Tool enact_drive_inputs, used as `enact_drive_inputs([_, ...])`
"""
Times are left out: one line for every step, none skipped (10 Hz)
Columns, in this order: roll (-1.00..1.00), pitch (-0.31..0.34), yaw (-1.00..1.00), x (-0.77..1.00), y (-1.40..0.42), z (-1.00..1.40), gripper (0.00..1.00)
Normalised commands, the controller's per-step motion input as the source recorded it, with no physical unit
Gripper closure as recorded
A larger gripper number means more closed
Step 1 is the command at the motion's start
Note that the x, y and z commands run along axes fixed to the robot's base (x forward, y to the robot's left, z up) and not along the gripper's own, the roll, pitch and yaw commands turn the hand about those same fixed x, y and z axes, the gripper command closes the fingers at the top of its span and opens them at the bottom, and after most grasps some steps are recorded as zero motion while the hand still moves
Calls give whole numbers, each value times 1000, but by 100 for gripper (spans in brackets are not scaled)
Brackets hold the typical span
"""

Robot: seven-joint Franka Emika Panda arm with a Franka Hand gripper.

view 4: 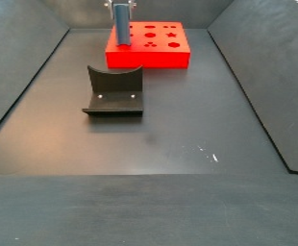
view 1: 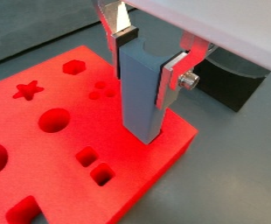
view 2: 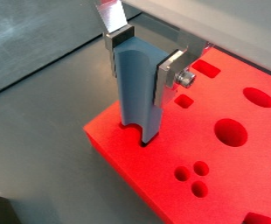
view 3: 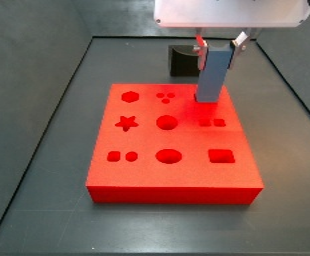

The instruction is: Insert the arch object.

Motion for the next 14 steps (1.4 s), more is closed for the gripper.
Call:
enact_drive_inputs([0,84,-54,63,177,-266,100])
enact_drive_inputs([7,56,-114,-3,103,-343,100])
enact_drive_inputs([0,24,-114,-103,0,-386,100])
enact_drive_inputs([0,0,-69,-140,-31,-380,100])
enact_drive_inputs([0,0,0,-100,-97,-274,100])
enact_drive_inputs([0,0,0,-109,-143,-217,100])
enact_drive_inputs([0,0,0,114,-131,-277,100])
enact_drive_inputs([0,0,17,231,0,-380,100])
enact_drive_inputs([11,0,0,137,0,-454,100])
enact_drive_inputs([39,0,0,43,0,-600,100])
enact_drive_inputs([46,23,0,97,40,-829,100])
enact_drive_inputs([60,23,-57,0,0,-929,100])
enact_drive_inputs([66,0,-37,0,0,-903,100])
enact_drive_inputs([44,0,-23,-26,0,-791,100])
